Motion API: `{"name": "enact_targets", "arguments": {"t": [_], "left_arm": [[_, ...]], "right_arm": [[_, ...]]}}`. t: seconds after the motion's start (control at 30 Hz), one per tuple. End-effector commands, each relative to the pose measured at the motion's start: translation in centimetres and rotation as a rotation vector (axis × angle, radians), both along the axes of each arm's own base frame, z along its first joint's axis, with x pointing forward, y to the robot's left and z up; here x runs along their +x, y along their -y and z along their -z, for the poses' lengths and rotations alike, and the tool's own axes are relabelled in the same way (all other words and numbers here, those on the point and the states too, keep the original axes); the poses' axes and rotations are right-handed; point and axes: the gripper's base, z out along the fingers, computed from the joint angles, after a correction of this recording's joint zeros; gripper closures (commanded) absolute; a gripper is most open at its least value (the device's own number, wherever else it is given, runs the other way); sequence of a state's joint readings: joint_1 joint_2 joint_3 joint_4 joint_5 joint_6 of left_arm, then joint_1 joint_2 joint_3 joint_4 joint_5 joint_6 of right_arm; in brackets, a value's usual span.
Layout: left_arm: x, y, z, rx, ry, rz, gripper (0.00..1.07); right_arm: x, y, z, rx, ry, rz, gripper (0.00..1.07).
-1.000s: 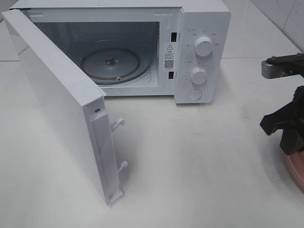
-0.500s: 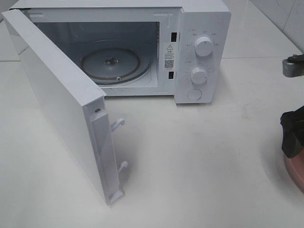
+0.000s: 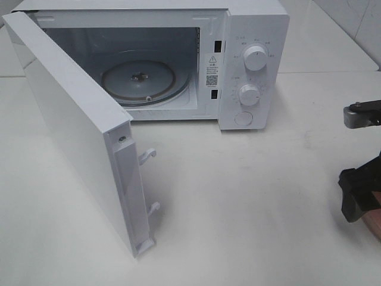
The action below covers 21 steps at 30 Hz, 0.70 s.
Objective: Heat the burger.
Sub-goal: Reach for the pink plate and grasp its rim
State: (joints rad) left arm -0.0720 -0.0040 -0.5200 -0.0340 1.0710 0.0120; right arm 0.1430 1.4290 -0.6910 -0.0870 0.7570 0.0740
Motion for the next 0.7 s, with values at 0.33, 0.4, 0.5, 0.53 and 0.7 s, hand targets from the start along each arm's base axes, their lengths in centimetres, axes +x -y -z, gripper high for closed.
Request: {"name": "enact_targets", "arguments": {"t": [0.33, 0.4, 0.5, 0.53, 0.7], "left_arm": [[-0.2, 0.0, 0.1, -0.007, 0.017, -0.003, 0.07], [-0.2, 0.0, 0.1, -0.007, 0.017, -0.003, 0.07], [-0.2, 0.0, 0.1, -0.007, 0.017, -0.003, 0.07], [-0.2, 0.0, 0.1, -0.007, 0.017, -0.003, 0.07], [-0.2, 0.0, 0.1, -0.007, 0.017, -0.003, 0.07]], "right_arm": [[1.5, -0.1, 3.3, 0.001, -0.002, 0.036, 0.17], [1.6, -0.2, 3.7, 0.002, -0.006, 0.036, 0.17], [1.9, -0.2, 4.4, 0.003, -0.011, 0.035, 0.18], [2.0, -0.2, 4.8, 0.002, -0.019, 0.034, 0.18], [2.3, -0.3, 5.7, -0.002, -0.027, 0.028, 0.19]]}}
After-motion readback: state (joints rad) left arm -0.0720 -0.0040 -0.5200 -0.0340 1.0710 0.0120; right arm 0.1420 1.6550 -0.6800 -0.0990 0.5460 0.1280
